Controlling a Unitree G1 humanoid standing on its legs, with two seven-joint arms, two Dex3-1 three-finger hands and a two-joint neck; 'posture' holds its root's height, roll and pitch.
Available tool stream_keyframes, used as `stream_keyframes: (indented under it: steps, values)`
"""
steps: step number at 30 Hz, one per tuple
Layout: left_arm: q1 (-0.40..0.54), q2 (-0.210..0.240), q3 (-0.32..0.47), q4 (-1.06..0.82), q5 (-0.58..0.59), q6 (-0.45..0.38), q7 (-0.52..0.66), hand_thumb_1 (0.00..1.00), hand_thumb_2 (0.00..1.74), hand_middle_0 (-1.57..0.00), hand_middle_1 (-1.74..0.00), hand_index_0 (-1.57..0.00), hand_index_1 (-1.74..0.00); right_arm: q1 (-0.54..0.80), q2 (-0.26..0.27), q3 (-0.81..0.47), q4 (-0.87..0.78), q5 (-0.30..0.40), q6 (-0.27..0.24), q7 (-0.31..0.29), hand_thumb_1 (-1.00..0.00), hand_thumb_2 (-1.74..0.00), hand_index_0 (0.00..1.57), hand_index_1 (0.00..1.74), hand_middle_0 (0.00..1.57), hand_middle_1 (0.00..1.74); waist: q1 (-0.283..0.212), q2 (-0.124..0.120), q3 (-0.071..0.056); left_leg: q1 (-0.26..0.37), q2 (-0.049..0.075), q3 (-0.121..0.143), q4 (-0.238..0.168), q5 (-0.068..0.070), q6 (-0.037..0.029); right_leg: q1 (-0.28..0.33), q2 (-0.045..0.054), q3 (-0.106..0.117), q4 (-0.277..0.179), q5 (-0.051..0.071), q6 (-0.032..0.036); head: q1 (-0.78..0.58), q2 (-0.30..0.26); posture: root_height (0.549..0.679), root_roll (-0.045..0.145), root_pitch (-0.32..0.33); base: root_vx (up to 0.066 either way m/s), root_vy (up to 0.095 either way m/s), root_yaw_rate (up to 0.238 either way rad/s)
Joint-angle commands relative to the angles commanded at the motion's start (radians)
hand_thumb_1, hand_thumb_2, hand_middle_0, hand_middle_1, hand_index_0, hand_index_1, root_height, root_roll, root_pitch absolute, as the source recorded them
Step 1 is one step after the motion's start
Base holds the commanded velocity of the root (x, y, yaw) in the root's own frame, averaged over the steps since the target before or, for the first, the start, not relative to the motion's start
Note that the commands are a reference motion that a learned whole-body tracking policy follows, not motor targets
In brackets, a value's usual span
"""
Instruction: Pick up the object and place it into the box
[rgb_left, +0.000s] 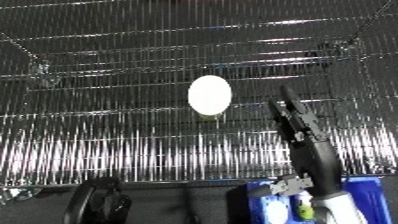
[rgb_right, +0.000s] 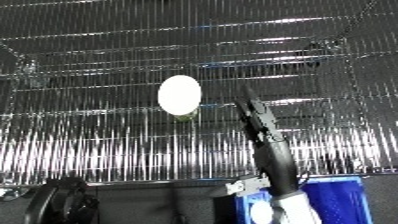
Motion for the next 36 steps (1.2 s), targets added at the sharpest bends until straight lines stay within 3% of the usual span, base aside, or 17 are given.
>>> stream_keyframes:
  steps: [7, 14, 21, 25, 36]
  values:
    - [-0.015, 0.003, -0.008, -0.019, -0.011, -0.032, 0.039, 1.00, 1.74, -1.57, -1.74, -1.57, -1.74, -0.057, 0.007, 0.020, 0.017, -0.021, 0.017, -0.022, 0.00, 0.00, 0.00, 0.00, 0.00, 0.00, 0.000, 0.014, 0.000, -0.093, -0.007, 0.006, 0.070, -0.024, 0.0101, -0.103, 0.0131, 0.003, 0.072, -0.019, -0.0085, 0.023, 0.062, 0.600, 0.060, 0.027, -0.048, 0.040, 0.031]
    - [-0.046, 0.007, -0.012, -0.024, -0.014, -0.057, 0.069, 1.00, 1.74, -1.57, -1.74, -1.57, -1.74, -0.115, -0.017, 0.037, 0.055, -0.028, 0.006, -0.057, 0.00, 0.00, 0.00, 0.00, 0.00, 0.00, -0.004, 0.019, 0.000, -0.167, -0.005, 0.016, 0.117, -0.042, 0.0149, -0.177, 0.0253, 0.008, 0.108, -0.027, -0.0101, 0.047, 0.101, 0.592, 0.057, 0.068, -0.050, 0.033, -0.025]
    - [-0.087, 0.003, -0.039, -0.019, -0.023, -0.061, 0.083, 1.00, 1.74, -1.57, -1.74, -1.57, -1.74, -0.203, -0.059, 0.036, 0.133, -0.076, -0.017, -0.135, 0.00, 0.00, 0.00, 0.00, 0.00, 0.00, 0.000, 0.030, 0.000, -0.218, -0.004, 0.023, 0.148, -0.057, 0.0224, -0.227, 0.0285, 0.009, 0.126, -0.029, -0.0104, 0.091, 0.149, 0.587, 0.053, 0.101, -0.025, 0.034, -0.019]
    - [-0.099, -0.001, -0.051, -0.017, -0.025, -0.068, 0.087, 1.00, 1.74, -1.57, -1.74, -1.57, -1.74, -0.264, -0.077, 0.034, 0.158, -0.122, -0.005, -0.185, 0.00, 0.00, 0.00, 0.00, 0.00, 0.00, 0.009, 0.037, 0.000, -0.237, -0.004, 0.024, 0.151, -0.061, 0.0267, -0.247, 0.0300, 0.009, 0.129, -0.028, -0.0108, 0.112, 0.165, 0.586, 0.050, 0.118, -0.019, 0.034, 0.010]
    - [-0.109, -0.001, -0.066, -0.018, -0.041, -0.080, 0.073, 1.00, 1.74, -1.57, -1.74, -1.57, -1.74, -0.377, -0.093, 0.065, 0.233, -0.105, 0.039, -0.187, 0.00, 0.00, 0.00, 0.00, 0.00, 0.00, 0.038, 0.054, 0.000, -0.279, -0.012, 0.022, 0.171, -0.069, 0.0367, -0.290, 0.0306, 0.005, 0.144, -0.031, -0.0175, 0.185, 0.183, 0.583, 0.048, 0.147, -0.005, 0.031, 0.046]
